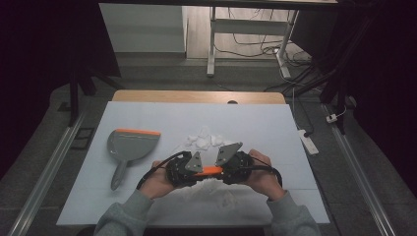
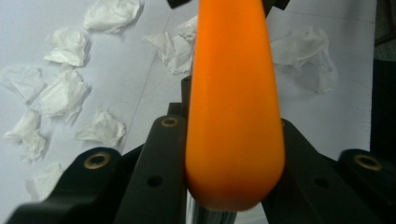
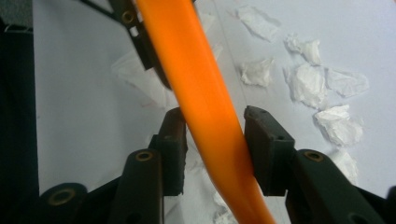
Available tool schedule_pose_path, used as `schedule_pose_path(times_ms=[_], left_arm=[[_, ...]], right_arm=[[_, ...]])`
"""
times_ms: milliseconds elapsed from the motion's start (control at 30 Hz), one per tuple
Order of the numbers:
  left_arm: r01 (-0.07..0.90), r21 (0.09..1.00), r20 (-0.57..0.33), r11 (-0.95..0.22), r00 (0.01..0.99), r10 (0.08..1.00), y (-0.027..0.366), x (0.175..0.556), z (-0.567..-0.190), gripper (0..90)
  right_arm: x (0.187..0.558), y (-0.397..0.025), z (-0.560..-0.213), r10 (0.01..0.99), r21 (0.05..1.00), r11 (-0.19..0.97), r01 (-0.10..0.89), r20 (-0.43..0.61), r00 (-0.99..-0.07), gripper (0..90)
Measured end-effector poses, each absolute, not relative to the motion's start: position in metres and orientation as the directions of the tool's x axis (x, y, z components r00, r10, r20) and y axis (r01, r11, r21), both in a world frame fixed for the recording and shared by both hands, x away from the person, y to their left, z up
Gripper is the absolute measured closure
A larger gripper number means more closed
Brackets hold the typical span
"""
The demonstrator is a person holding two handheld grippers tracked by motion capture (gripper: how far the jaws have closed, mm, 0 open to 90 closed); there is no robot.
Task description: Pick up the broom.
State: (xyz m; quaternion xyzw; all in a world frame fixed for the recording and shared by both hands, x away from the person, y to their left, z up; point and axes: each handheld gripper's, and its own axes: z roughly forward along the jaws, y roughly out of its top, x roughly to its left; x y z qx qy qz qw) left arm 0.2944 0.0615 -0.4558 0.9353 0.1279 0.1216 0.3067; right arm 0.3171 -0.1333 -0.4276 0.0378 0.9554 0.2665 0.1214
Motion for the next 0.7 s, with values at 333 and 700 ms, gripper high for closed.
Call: schedule_pose_path(times_ms=[333,700], left_arm=[[0.228,0.734,0.173,-0.640,0.848,0.501,0.083,0.293,-0.449,45.5],[0.290,0.832,0.108,-0.473,0.751,0.651,0.133,0.283,-0.436,41.7]], right_arm=[[0.323,-0.145,-0.421,0.231,0.603,0.794,0.081,-0.175,-0.957,66.6],[0.336,-0.159,-0.424,0.340,0.655,0.734,0.179,-0.126,-0.932,66.8]])
